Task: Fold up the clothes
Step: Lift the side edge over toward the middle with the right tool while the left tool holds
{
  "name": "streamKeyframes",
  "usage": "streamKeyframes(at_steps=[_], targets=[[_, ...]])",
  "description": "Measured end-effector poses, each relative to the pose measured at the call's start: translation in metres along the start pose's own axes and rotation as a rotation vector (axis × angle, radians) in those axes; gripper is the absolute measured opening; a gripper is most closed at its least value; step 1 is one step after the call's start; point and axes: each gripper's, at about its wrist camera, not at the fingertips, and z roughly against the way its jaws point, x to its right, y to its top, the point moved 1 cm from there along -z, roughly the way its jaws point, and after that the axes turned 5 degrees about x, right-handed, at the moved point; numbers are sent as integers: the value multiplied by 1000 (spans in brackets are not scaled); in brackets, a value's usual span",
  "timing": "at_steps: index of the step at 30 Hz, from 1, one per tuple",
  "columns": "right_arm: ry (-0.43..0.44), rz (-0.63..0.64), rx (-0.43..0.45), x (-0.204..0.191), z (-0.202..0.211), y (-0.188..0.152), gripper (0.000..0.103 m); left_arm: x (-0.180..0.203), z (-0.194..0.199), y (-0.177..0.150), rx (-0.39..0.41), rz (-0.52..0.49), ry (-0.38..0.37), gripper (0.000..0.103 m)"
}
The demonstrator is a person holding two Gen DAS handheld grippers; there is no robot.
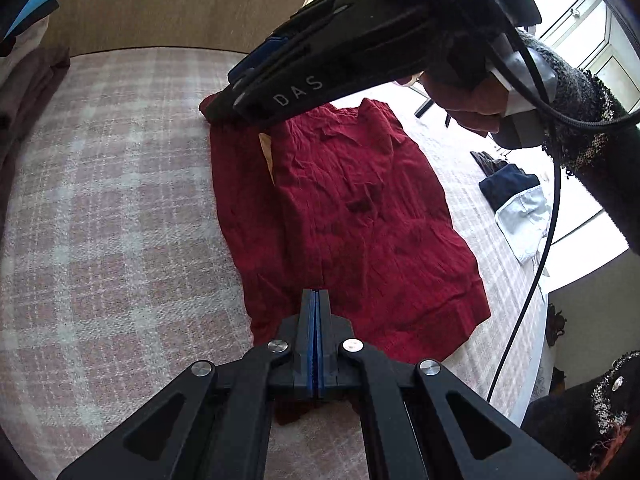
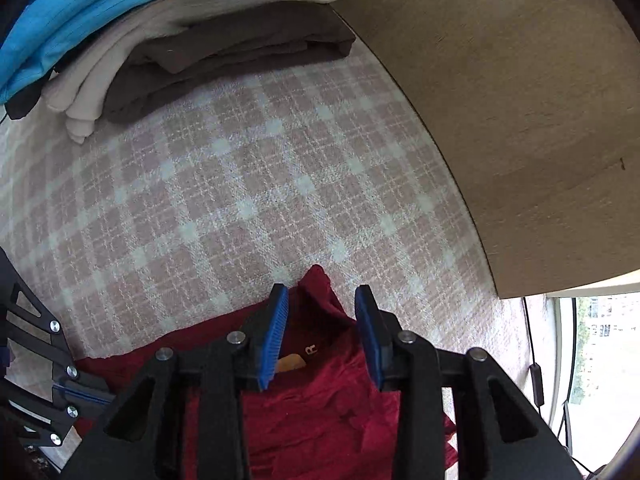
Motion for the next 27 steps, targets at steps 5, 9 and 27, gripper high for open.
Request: streamKeyframes(at_steps=[5,9,27], targets=[[35,-63,-34,22,-13,-1,3,1,-1,-2,-1,-17,6,0],[112,-302,-6,75,-12,-3,3,2,-2,-3,3,-26,4,0],[81,229,-29,23,-3,13,13,2,-2,-2,-9,-48,-6,0]])
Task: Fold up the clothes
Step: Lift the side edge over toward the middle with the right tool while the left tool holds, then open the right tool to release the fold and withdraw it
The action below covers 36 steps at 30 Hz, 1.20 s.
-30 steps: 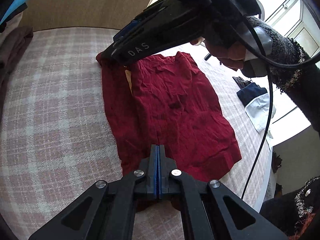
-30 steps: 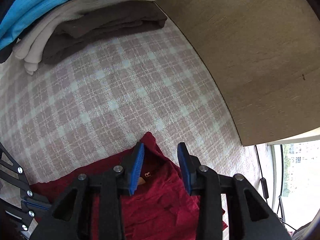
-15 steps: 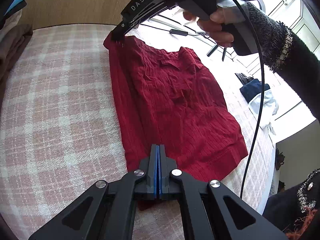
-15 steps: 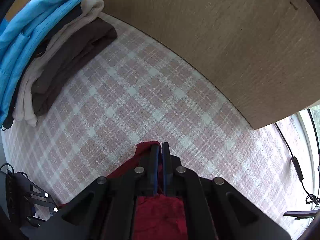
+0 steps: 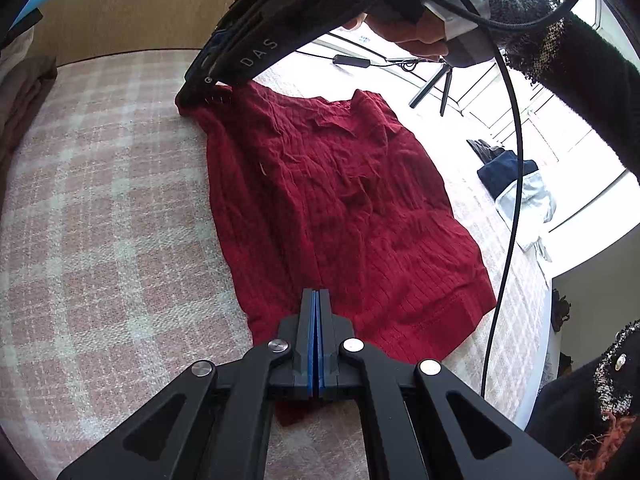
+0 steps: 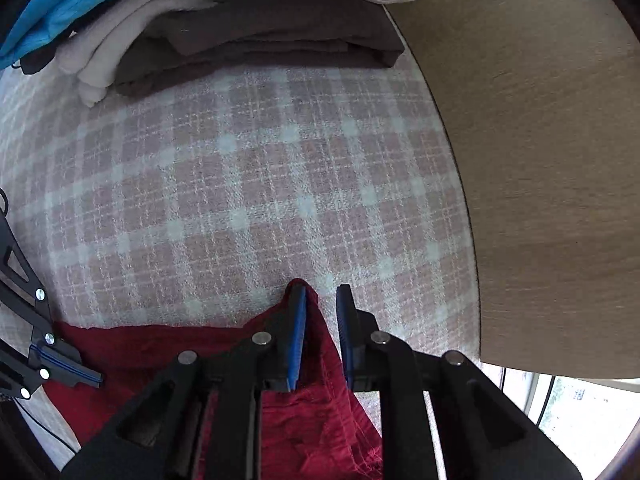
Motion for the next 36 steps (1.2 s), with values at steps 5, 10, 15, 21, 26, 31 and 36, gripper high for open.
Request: streamKeyframes(at_steps=[5,10,15,21,26,31,36], targets=[[108,-83,-25,11,5,-5,3,1,0,0,-2,-4,3,1],[191,-332,10,45,34,-48,2,5,-1,1,-7,-29,19,1],[296,-616,47,69,59,-128,2,6,-2,2,-14,-43,26,1],[545,-1031,137,13,41,-201,2,10,-3,5,-40,-63,40,0],[665,-1225,228,-21,6,-214,2,24,22,26,10,-59,-2,0],[587,-1176,228,-34,16,-212,2,23,10,58,50,-124,78,0],[354,-1056,150,-37,40,-200,3,14,-34,57,-51,-153,102,0]])
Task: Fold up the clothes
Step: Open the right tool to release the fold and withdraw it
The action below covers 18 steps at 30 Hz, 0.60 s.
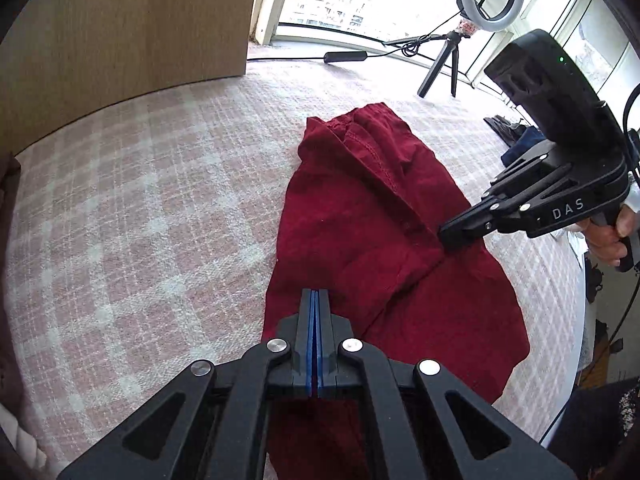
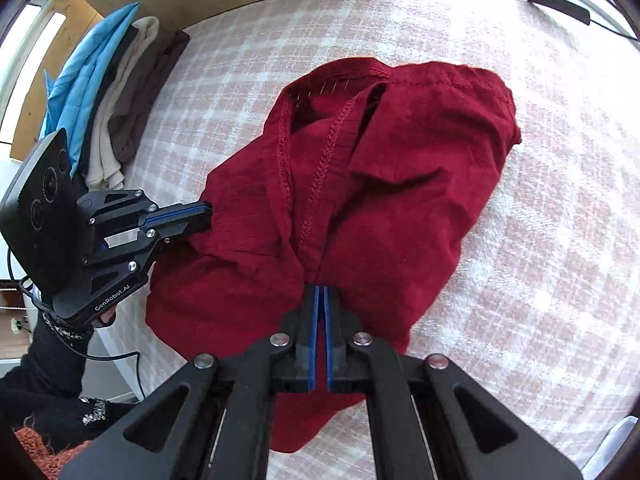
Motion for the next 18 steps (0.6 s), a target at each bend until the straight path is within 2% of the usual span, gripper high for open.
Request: streamKeyframes(at_steps=[3,4,5,7,9,10,11,12,14,16,18], targets=[[-107,82,53,-13,20,6,7,2,1,-4,12,-6,-5,0],[-98,109,79,-22,24,12,12,3,1,-5,15,-8,-7,0],[-103,143,82,-29,22,17,23,3,2,-6,14,-7,-8,0],[-129,202,77,-44,10,28,35,2,3,-6,13,-6,-10,0],[-158,214,44,-43,-5,35,35,3,3,-7,12,-8,-8,0],[-172,220,28,-43,-13,39,32,4,3,-7,11,-11,-7,0],[-186,226,11,-43,-21,42,8,4,4,-7,11,-13,-5,0],[-197,227,-3,-42,-28,46,3,4,5,-7,12,-11,-3,0],[-130,74,33,-15,-14,54,2,4,7,-7,15,-7,2,0],[-111,-10,91,1,7,55,3,3,14,-10,25,4,7,0],[-113,29,90,-4,17,46,3,2,25,-16,38,14,14,0]])
